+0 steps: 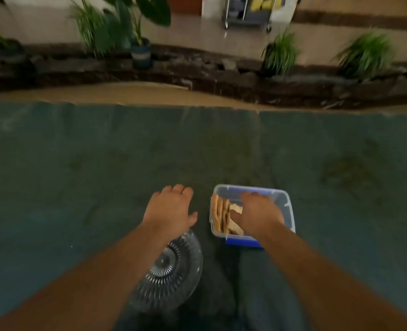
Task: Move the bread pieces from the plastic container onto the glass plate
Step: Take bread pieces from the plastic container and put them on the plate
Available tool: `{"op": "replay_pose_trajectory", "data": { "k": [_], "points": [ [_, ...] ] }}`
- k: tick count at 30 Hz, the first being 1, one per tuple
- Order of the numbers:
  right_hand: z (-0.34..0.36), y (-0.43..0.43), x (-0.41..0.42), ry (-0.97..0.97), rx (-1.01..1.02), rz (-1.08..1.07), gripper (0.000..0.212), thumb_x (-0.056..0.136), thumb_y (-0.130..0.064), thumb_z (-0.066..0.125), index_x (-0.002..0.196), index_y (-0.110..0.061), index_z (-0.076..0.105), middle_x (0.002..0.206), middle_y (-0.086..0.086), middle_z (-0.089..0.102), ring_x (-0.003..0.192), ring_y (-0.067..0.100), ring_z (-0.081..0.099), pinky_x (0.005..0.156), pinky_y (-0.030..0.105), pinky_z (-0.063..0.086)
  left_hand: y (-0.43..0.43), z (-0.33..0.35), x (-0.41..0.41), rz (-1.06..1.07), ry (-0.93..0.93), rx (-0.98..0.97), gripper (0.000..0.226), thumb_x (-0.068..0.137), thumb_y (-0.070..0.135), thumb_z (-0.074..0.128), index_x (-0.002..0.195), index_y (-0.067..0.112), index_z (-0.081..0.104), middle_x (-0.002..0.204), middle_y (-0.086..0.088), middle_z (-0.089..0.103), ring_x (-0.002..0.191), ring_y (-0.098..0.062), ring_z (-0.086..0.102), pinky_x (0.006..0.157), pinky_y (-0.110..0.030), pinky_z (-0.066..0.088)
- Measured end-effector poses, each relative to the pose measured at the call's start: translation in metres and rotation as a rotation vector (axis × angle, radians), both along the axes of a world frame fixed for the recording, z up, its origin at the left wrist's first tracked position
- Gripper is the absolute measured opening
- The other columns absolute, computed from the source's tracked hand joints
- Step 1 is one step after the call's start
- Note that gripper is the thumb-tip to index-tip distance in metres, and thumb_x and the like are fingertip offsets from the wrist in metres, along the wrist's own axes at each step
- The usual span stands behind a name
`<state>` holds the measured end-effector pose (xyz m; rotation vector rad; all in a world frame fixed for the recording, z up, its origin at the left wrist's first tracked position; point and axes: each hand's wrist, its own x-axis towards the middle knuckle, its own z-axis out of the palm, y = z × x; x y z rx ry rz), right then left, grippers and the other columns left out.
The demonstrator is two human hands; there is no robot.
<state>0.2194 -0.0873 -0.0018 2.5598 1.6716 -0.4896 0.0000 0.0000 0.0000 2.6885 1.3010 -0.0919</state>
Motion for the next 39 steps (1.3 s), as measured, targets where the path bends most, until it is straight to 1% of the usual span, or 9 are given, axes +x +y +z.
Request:
{"op": "replay_pose_trajectory", "data": {
  "k": [4, 8, 10, 16, 19, 23, 29, 35, 39],
  "points": [
    [-0.038, 0.000, -0.005, 0.161, -0.067, -0.140, 0.035, 0.094, -0.052, 0.066, 0.115, -0.023, 0.063, 0.100, -0.001, 0.071, 0.087, 0.022, 0.067, 0.083, 0.042, 0.058, -0.012, -0.038, 0.011, -0.003, -0.011, -0.047, 0.053, 0.088, 0.055, 0.059, 0.128, 0.020, 0.057, 0.120, -0.004, 0.065, 0.103, -0.026, 0.060, 0.079, -0.043, 0.054],
    [-0.064, 0.007, -0.006, 0.306, -0.122, -0.170, 0.061, 0.089, -0.062, 0.068, 0.130, -0.018, 0.057, 0.118, 0.008, 0.068, 0.108, 0.031, 0.066, 0.093, 0.047, 0.052, -0.019, -0.059, 0.014, -0.012, -0.051, -0.060, 0.049, 0.091, 0.051, 0.057, 0.129, 0.020, 0.056, 0.121, -0.004, 0.065, 0.100, -0.025, 0.061, 0.077, -0.042, 0.055],
    [-0.072, 0.010, -0.001, 0.414, -0.116, -0.238, 0.068, 0.085, -0.060, 0.074, 0.131, -0.015, 0.055, 0.117, 0.009, 0.065, 0.108, 0.031, 0.064, 0.086, 0.042, 0.050, -0.021, -0.063, 0.013, -0.010, -0.055, -0.077, 0.048, 0.092, 0.049, 0.058, 0.130, 0.020, 0.055, 0.123, -0.004, 0.064, 0.101, -0.025, 0.061, 0.076, -0.042, 0.055],
    [-0.078, 0.014, 0.006, 0.420, -0.149, -0.189, 0.040, 0.098, -0.038, 0.069, 0.127, -0.013, 0.057, 0.117, 0.011, 0.066, 0.102, 0.028, 0.064, 0.090, 0.040, 0.050, -0.022, -0.068, 0.010, 0.004, -0.087, -0.085, 0.047, 0.091, 0.047, 0.060, 0.130, 0.021, 0.055, 0.123, -0.004, 0.064, 0.101, -0.024, 0.063, 0.077, -0.043, 0.057],
    [-0.083, 0.013, 0.013, 0.444, -0.178, -0.266, 0.036, 0.096, -0.038, 0.072, 0.122, -0.020, 0.054, 0.112, 0.006, 0.067, 0.095, 0.022, 0.064, 0.092, 0.041, 0.055, -0.022, -0.069, 0.009, 0.005, -0.101, -0.101, 0.046, 0.092, 0.045, 0.061, 0.130, 0.020, 0.056, 0.121, -0.004, 0.066, 0.100, -0.025, 0.063, 0.076, -0.043, 0.058],
    [-0.088, 0.008, 0.019, 0.486, -0.134, -0.363, 0.029, 0.092, -0.032, 0.076, 0.109, -0.025, 0.054, 0.089, -0.004, 0.064, 0.080, 0.016, 0.063, 0.079, 0.037, 0.054, -0.023, -0.070, 0.009, 0.010, -0.136, -0.134, 0.043, 0.092, 0.044, 0.061, 0.128, 0.021, 0.057, 0.119, -0.003, 0.067, 0.098, -0.024, 0.064, 0.076, -0.043, 0.057],
    [-0.094, 0.002, 0.017, 0.480, -0.056, -0.405, 0.020, 0.093, -0.033, 0.072, 0.106, -0.022, 0.062, 0.088, -0.001, 0.068, 0.079, 0.017, 0.065, 0.080, 0.039, 0.057, -0.034, -0.063, 0.033, -0.091, -0.255, -0.086, 0.028, 0.094, 0.041, 0.059, 0.111, 0.021, 0.069, 0.097, 0.001, 0.065, 0.085, -0.015, 0.059, 0.067, -0.035, 0.054],
    [-0.100, -0.001, 0.017, 0.504, -0.019, -0.428, 0.018, 0.092, -0.033, 0.074, 0.093, -0.030, 0.057, 0.083, -0.004, 0.066, 0.074, 0.015, 0.063, 0.077, 0.037, 0.055, -0.040, -0.068, 0.078, -0.174, -0.085, -0.049, 0.033, 0.097, 0.043, 0.054, 0.110, 0.017, 0.069, 0.103, -0.006, 0.064, 0.087, -0.017, 0.046, 0.080, -0.041, 0.048],
    [-0.100, -0.003, 0.022, 0.540, -0.005, -0.433, 0.023, 0.089, -0.031, 0.078, 0.093, -0.030, 0.055, 0.081, -0.006, 0.063, 0.073, 0.012, 0.060, 0.076, 0.037, 0.053, -0.046, -0.075, 0.093, -0.092, 0.039, -0.071, 0.029, 0.099, 0.043, 0.051, 0.106, 0.017, 0.064, 0.088, -0.004, 0.049, 0.083, -0.019, 0.042, 0.078, -0.041, 0.041]
  ]
}}
